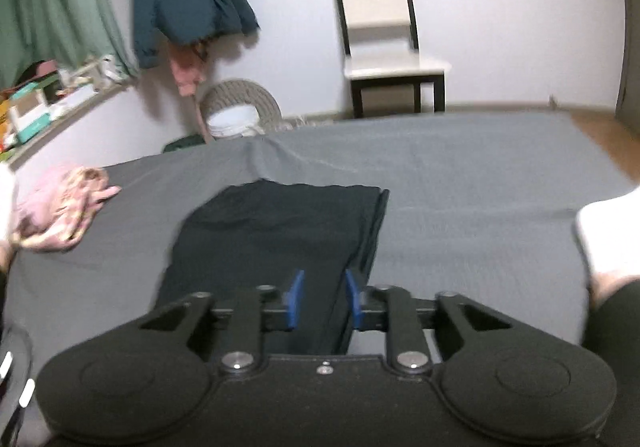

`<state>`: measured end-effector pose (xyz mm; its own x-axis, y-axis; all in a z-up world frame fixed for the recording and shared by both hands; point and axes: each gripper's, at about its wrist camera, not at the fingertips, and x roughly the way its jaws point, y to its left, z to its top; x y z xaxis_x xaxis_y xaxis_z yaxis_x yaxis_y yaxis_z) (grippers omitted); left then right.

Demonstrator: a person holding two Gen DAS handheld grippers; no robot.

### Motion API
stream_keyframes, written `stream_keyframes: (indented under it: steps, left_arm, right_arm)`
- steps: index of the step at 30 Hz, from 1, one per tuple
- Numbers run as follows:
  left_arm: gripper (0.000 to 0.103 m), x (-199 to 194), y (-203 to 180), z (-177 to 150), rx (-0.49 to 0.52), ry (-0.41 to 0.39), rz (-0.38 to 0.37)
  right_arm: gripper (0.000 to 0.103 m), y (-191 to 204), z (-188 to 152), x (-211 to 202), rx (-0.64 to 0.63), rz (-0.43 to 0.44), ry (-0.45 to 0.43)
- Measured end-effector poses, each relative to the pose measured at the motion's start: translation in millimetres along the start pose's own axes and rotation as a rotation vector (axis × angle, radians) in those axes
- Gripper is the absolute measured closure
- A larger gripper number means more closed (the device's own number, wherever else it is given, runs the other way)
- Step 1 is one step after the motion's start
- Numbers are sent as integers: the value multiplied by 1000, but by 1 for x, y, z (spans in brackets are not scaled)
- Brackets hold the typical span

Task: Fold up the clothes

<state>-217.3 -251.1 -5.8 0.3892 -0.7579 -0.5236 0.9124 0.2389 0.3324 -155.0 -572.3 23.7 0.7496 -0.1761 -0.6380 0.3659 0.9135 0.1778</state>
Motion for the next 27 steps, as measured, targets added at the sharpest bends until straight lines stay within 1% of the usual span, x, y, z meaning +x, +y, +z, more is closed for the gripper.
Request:
stream_keyframes:
  steps: [1, 3, 5, 6, 9, 11, 14, 17, 18, 20, 22, 23, 25, 26, 27]
  left_arm:
    - [18, 2, -3, 2, -8, -12, -19]
    - [18, 6, -10, 5, -25, -36, -57]
    - [18, 10, -15, 7, -25, -43, -68]
    - [18, 13, -16, 7, -35, -46, -73]
    - [18, 19, -19, 8, -65, -55, -89]
    - [18, 19, -22, 9, -94, -86, -98]
    - [19, 28, -21, 13, -137, -94, -93]
    - [19, 36, -20, 17, -181, -102, -89]
    - [19, 40, -18, 16, -210, -102, -100]
    - [26, 45, -18, 17, -241, -87, -104]
    - [39, 50, -19, 19, -249, -67, -104]
    - [41, 52, -21, 19, -248, -56, -108]
    - [50, 56, -23, 20, -246, -37, -114]
    - [53, 58, -25, 20, -244, -30, -117]
    - [61, 58, -28, 21, -246, -20, -126]
  right_arm:
    - [82, -6, 9, 17, 7, -4, 10]
    - [83, -18, 23, 45, 60, -1, 28]
    - [83, -24, 34, 64, 85, -11, 16]
    - [83, -23, 37, 70, 64, -15, -4]
    - [83, -21, 46, 91, 17, -14, -16]
    - [83, -21, 51, 103, 3, -17, -11]
    - [83, -26, 55, 116, 39, -20, 13]
    - [86, -36, 55, 126, 87, 3, 36]
    - [86, -38, 55, 128, 94, -1, 38]
    - [88, -42, 54, 132, 116, 17, 48]
    - [90, -43, 54, 136, 124, 21, 55]
    - [93, -44, 53, 138, 124, 21, 59]
    - [96, -45, 52, 140, 133, 27, 68]
    - [100, -46, 51, 141, 137, 26, 72]
    - [100, -47, 51, 140, 137, 20, 72]
